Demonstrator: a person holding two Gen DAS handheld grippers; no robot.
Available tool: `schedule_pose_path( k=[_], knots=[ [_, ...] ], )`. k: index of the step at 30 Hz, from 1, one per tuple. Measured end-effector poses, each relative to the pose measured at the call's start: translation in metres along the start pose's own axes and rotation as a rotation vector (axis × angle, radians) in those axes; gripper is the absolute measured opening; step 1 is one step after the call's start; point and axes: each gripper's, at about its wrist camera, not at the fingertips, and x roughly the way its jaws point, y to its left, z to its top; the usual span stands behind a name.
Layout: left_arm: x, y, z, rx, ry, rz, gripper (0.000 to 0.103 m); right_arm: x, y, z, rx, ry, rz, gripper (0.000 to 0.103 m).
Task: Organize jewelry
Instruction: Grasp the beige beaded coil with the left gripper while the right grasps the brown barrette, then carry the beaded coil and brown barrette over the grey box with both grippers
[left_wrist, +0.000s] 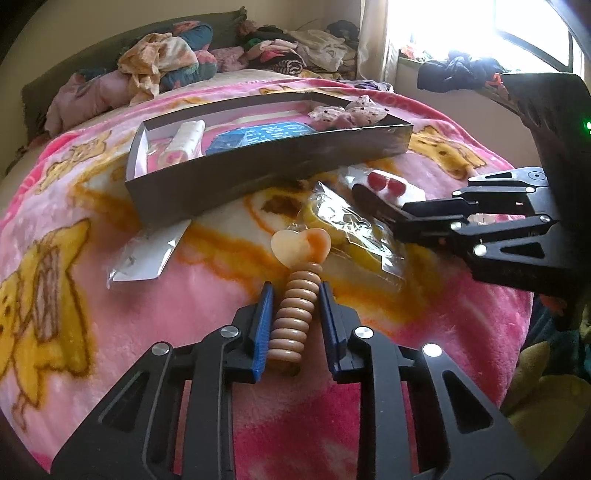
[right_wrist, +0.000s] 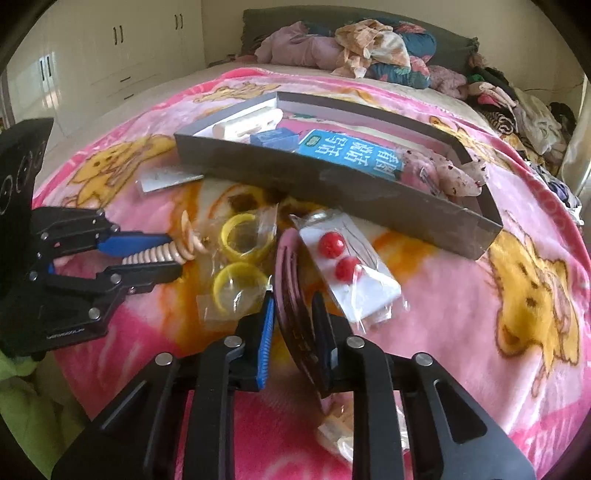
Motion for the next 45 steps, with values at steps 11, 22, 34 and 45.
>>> schedule_pose_path(
  k=[11,22,34,45],
  knots=[
    [-0.009,-0.005,0.002,-0.001,-0.027,-0.003,0.011,-0.018,-0.018,-0.007,0.133,-0.067,0.085,0.01],
    [-0.021,-0.003,0.02,-0.03,-0.085,0.008,0.011,-0.041,-0.033,-0.012,0.243,-0.153,0.132,0.01],
    [-0.016,-0.013,0.049,-0.032,-0.136,-0.007,0.011,-0.065,-0.048,-0.008,0.287,-0.226,0.13,0.01],
    [-0.007,-0.023,0.073,-0.025,-0.167,-0.027,0.011,-0.072,-0.066,-0.005,0.341,-0.263,0.115,0.01]
  ],
)
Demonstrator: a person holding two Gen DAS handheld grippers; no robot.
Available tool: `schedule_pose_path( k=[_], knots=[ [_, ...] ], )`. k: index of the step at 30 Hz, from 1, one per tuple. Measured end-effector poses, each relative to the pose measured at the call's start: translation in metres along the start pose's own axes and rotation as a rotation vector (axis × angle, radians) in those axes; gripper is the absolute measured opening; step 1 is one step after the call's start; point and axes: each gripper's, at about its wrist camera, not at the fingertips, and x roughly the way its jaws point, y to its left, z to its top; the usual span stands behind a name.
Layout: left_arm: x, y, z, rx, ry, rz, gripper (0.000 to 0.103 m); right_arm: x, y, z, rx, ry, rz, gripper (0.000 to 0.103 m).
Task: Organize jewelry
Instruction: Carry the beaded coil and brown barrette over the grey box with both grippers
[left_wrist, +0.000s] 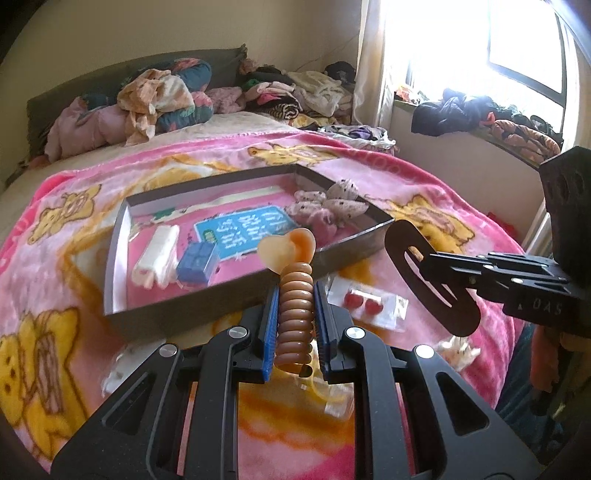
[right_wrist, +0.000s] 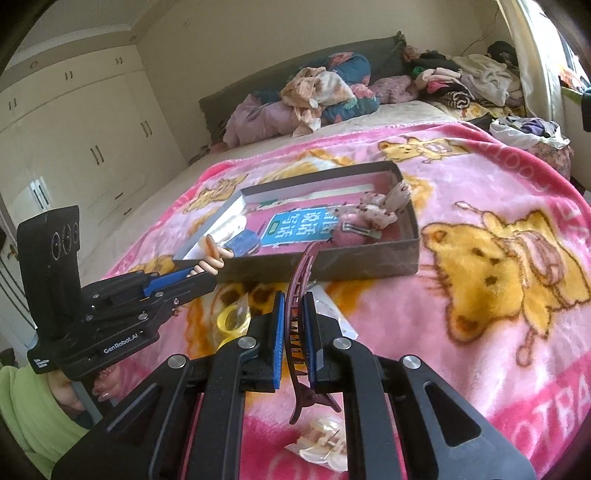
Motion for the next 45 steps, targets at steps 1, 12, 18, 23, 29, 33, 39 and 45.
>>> schedule_pose_path(
  k=[1,12,18,23,29,33,39,45],
  knots=[
    [0.002,0.0,0.002,-0.002,-0.002,-0.004,0.011,0.001,-0.001,0.001,0.002,0.0,-0.002,0.01],
    [0.024,0.003,0.023,-0.029,-0.014,-0.017,0.011,0.004,-0.014,0.013,0.03,-0.019,-0.033,0.01],
    [0.033,0.003,0.035,-0.031,-0.02,-0.021,0.011,0.007,-0.022,0.024,0.04,-0.033,-0.05,0.01],
    [0.042,0.004,0.04,-0.04,-0.01,-0.021,0.011,0.012,-0.027,0.035,0.042,-0.041,-0.061,0.01],
    [0.054,0.009,0.047,-0.053,0.005,-0.015,0.011,0.018,-0.036,0.046,0.045,-0.052,-0.074,0.01],
    [0.063,0.01,0.049,-0.063,0.016,-0.012,0.011,0.024,-0.043,0.054,0.048,-0.054,-0.087,0.01],
    [0.075,0.015,0.052,-0.082,0.026,-0.012,0.011,0.033,-0.049,0.066,0.048,-0.052,-0.103,0.01],
    [0.087,0.017,0.052,-0.092,0.051,-0.003,0.011,0.05,-0.059,0.075,0.085,-0.035,-0.074,0.01]
  ],
)
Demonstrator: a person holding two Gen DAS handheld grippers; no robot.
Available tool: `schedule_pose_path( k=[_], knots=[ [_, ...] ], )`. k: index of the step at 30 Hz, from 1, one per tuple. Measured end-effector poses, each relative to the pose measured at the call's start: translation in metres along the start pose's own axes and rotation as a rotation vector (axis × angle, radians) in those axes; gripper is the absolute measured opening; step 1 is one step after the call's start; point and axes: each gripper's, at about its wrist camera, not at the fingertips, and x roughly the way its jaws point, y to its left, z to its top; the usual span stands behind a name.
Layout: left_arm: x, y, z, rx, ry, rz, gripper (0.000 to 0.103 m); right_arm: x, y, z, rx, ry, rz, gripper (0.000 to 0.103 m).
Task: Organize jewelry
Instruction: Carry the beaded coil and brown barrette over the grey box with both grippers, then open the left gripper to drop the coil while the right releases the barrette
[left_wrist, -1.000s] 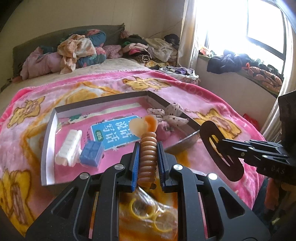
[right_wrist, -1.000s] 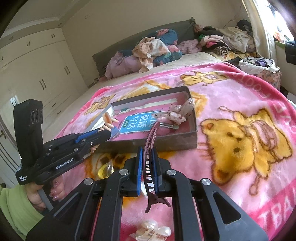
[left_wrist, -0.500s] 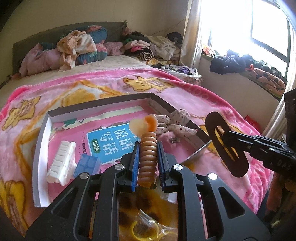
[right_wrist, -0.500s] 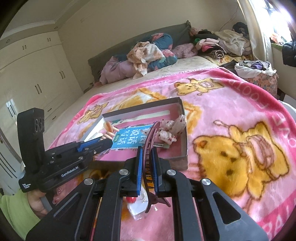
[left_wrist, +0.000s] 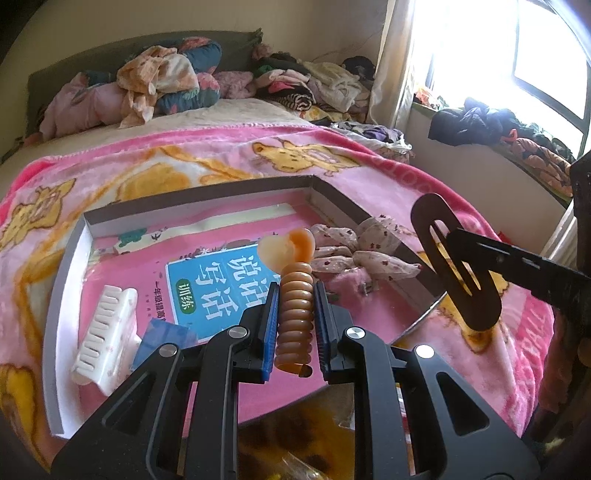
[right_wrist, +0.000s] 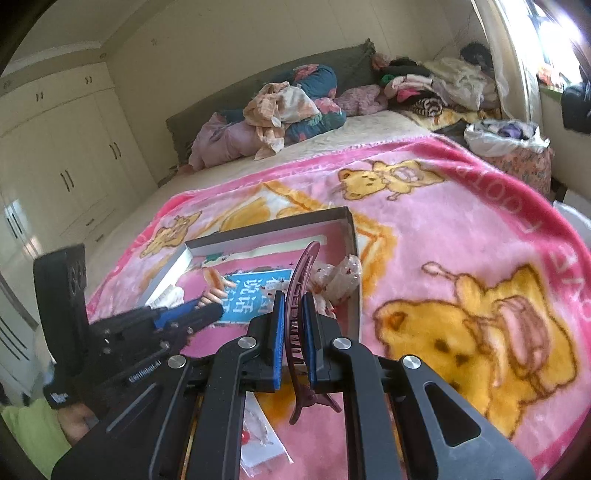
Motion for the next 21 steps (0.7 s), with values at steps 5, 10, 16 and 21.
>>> schedule_pose_path(
  k=[5,10,16,21],
  knots=[
    [0.006,0.003,0.0,-0.018,0.014,0.004,0.011,0.019,0.001,0.001,0.003,0.036,-0.011,0.01],
    [0.01,0.007,0.0,-0.03,0.02,0.003,0.011,0.031,0.005,0.005,-0.02,0.043,-0.023,0.01],
    [0.013,0.013,-0.002,-0.052,0.031,0.004,0.011,0.047,0.005,0.012,-0.035,0.051,-0.066,0.01],
    [0.015,0.015,-0.004,-0.061,0.037,0.004,0.011,0.06,-0.001,0.016,-0.016,0.058,-0.097,0.01]
  ],
)
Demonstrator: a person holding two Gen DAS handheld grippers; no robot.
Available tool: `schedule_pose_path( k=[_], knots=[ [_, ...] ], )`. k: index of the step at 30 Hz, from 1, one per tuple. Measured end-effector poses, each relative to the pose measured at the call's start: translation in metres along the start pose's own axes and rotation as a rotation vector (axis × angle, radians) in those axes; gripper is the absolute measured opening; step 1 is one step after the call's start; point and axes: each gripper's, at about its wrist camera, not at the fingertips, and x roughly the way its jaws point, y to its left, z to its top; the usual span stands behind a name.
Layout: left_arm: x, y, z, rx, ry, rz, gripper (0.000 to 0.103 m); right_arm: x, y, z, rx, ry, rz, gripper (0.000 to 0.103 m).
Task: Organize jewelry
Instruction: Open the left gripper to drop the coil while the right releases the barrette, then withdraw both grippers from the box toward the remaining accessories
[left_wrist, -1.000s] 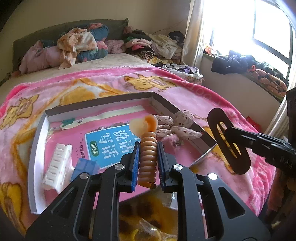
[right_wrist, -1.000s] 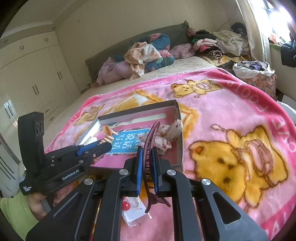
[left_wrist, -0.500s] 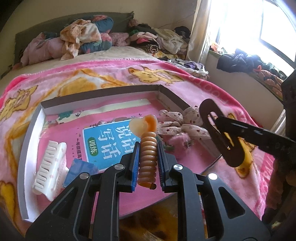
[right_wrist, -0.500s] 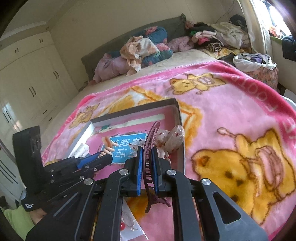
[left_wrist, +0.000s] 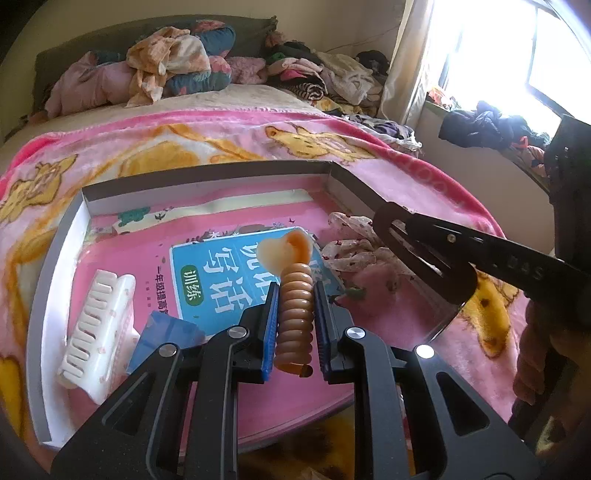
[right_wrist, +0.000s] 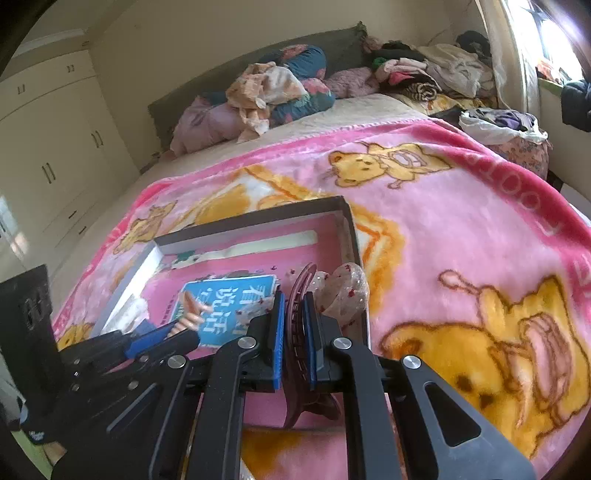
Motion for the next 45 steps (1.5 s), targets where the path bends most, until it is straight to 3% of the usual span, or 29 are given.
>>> schedule_pose_path(
  k=[7,11,18,25,35,42,45],
  knots=[
    [0.0,0.0,0.0,-0.001,0.001,0.0,0.011,0.006,-0.005,-0.002,0.014,0.017,-0.011,0.012],
    [0.001,0.0,-0.001,-0.001,0.002,0.008,0.011,-0.001,-0.006,-0.011,0.009,0.016,-0.005,0.035],
    [0.0,0.0,-0.003,-0.002,-0.003,0.021,0.014,-0.022,-0.005,-0.023,0.011,-0.02,0.007,0.045],
    [-0.012,-0.003,-0.005,0.007,-0.022,0.028,0.027,-0.04,0.0,-0.033,-0.03,-0.048,-0.015,0.053],
    [-0.032,-0.006,-0.011,-0.009,-0.048,0.034,0.053,-0.065,0.01,-0.046,-0.071,-0.096,-0.027,0.079],
    [-0.047,-0.009,-0.019,-0.006,-0.057,0.031,0.07,-0.082,0.014,-0.056,-0.084,-0.11,-0.026,0.083],
    [-0.054,-0.007,-0.021,-0.015,-0.066,0.032,0.082,-0.088,0.014,-0.06,-0.09,-0.11,-0.028,0.083]
  ],
)
